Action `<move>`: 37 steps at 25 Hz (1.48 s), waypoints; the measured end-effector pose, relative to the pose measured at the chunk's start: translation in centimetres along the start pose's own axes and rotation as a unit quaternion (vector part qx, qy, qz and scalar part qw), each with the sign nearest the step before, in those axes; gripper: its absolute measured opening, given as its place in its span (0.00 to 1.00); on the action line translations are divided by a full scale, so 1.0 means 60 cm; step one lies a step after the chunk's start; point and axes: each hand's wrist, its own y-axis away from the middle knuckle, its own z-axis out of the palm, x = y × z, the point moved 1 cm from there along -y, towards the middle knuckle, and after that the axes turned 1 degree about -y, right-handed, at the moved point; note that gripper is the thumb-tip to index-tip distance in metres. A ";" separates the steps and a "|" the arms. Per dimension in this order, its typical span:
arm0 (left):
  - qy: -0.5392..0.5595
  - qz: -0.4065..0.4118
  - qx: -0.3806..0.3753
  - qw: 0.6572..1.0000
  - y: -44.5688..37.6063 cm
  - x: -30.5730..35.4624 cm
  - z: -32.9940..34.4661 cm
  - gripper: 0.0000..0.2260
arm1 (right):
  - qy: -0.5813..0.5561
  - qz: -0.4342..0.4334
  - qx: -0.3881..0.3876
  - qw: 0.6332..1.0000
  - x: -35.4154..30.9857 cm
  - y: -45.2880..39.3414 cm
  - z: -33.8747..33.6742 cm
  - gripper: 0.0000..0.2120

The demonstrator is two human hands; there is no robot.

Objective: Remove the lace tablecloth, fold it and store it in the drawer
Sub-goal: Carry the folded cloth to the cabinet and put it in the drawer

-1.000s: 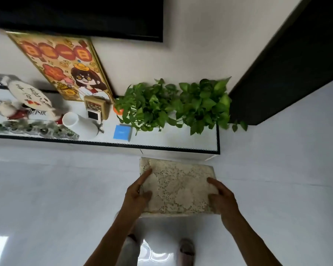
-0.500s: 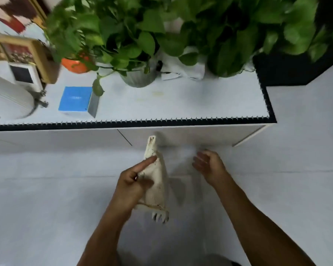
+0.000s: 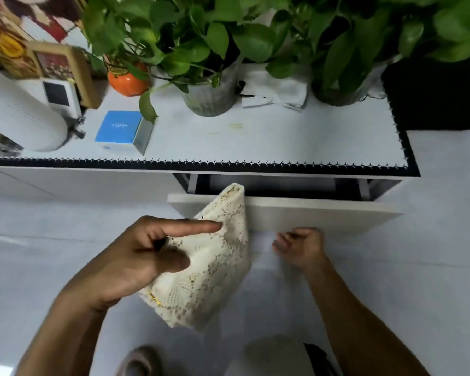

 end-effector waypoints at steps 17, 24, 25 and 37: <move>0.051 0.141 0.069 0.986 -0.058 0.151 -0.016 0.29 | 0.404 -0.191 -0.188 0.875 -0.082 0.229 -0.036 0.27; 0.096 -0.055 0.127 0.986 -0.094 -0.017 0.052 0.34 | 0.128 -0.065 -0.003 0.990 -0.098 0.205 -0.076 0.14; 0.089 -0.083 0.114 0.986 -0.095 -0.044 0.064 0.35 | 0.131 -0.053 0.020 0.990 -0.098 0.198 -0.072 0.11; -0.045 -0.135 0.063 0.988 -0.177 -0.141 0.092 0.34 | 0.321 -0.241 0.145 0.904 -0.116 0.049 -0.027 0.26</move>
